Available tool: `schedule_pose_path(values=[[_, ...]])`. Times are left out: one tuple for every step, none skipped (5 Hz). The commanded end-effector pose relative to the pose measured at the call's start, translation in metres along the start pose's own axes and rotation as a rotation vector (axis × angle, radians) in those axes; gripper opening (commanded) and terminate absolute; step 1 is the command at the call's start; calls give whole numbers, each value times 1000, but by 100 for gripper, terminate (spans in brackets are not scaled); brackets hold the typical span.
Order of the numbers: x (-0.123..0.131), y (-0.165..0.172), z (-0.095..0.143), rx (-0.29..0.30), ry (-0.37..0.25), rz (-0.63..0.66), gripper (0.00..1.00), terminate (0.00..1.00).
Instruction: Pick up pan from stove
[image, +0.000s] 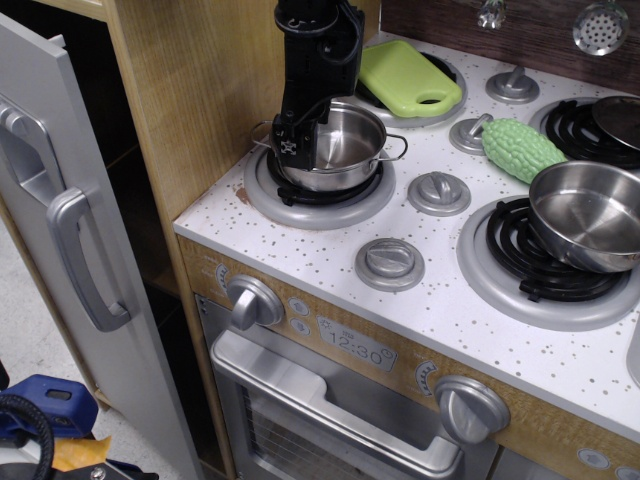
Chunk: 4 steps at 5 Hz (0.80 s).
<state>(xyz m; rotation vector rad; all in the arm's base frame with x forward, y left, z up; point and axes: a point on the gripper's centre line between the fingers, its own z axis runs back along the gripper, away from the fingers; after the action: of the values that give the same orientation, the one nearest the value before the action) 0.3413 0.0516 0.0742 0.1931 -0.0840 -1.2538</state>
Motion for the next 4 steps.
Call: schedule_pose_path(values=[[0,0,0,0,0,0,100,0],[0,4,-7,-14,3,-31,100,0],[-1,6,-16,-18,-9,-45,100,0],[-2,7,-24,-22,-4,-89,100,0]])
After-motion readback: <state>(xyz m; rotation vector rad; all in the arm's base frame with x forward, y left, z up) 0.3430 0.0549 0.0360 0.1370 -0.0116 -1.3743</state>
